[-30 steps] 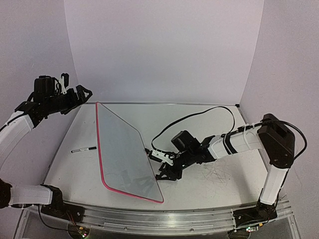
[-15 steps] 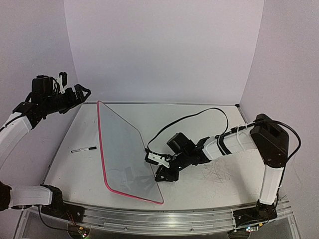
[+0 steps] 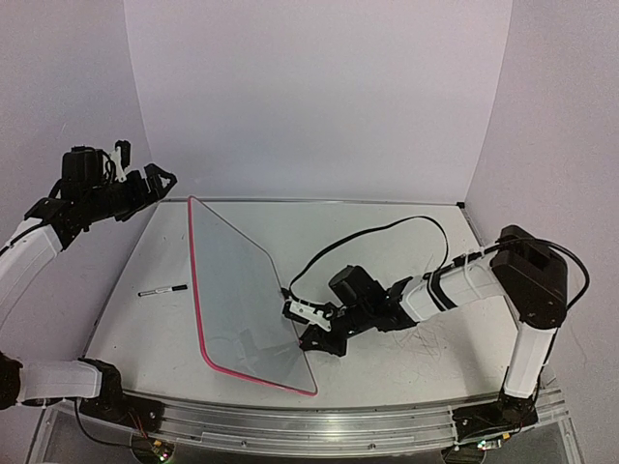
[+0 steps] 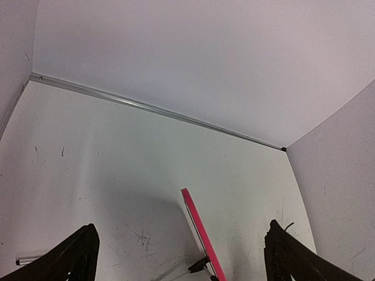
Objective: Write a sentence on the whiteboard
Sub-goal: Adjust the whiteboard at the center of the board.
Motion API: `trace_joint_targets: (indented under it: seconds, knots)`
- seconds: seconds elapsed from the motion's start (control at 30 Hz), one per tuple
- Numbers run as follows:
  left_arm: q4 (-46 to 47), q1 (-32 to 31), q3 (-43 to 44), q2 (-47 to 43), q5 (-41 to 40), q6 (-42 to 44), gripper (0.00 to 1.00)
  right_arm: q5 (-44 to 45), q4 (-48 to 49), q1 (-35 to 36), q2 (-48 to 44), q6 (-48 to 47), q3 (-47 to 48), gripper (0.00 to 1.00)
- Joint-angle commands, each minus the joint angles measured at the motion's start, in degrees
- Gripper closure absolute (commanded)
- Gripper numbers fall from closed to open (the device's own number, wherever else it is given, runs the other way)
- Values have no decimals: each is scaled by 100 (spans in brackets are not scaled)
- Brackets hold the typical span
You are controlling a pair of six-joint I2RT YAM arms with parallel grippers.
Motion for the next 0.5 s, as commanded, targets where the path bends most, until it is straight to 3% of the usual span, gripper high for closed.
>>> trace_joint_targets:
  seconds: [0.0,0.37,0.47]
  knots:
    - [94,22,288,115,80,-9,1,791,582,-57,-350,778,-432,100]
    - [240,17,240,380,267,-131,1,2362,1664,-56,-1246,2249,-1776,100]
    - [281,16,237,451,346,-182,1,2447,1769,-47,-1379,2455,-2012,100]
